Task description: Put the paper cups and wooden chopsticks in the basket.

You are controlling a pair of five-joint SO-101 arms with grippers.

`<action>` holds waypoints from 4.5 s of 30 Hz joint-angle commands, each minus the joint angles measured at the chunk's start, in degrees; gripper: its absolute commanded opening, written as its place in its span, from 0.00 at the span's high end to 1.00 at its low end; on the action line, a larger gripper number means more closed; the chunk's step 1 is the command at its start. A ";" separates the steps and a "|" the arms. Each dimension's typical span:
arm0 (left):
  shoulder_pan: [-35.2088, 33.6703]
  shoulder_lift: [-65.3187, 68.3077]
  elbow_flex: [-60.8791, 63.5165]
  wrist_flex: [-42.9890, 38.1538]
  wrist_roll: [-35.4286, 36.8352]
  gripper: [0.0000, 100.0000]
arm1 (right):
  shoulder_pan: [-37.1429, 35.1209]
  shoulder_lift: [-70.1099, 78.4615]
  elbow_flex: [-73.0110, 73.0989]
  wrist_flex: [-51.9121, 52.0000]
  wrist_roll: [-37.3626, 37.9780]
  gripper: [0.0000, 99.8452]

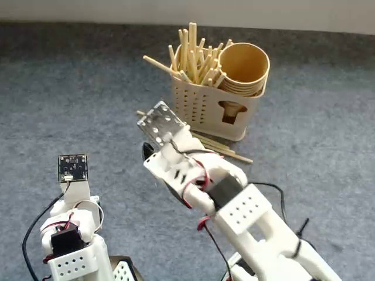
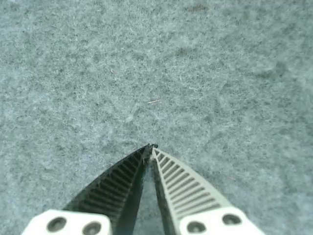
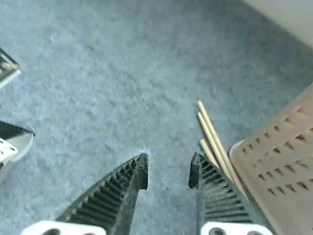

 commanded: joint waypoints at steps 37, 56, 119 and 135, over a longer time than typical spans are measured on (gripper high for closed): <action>-0.31 -1.01 1.10 0.26 -0.18 0.99 | 16.84 59.03 -44.62 14.46 18.90 0.85; -0.31 -1.01 1.10 0.26 -0.18 0.99 | 16.22 60.88 -45.14 18.24 24.88 0.75; 2.42 -1.01 1.10 0.26 -0.18 0.99 | 8.48 17.27 -30.02 20.53 6.42 1.00; 2.24 -1.01 1.10 0.26 -0.18 0.99 | 8.48 -4.18 -22.37 12.18 -12.75 0.99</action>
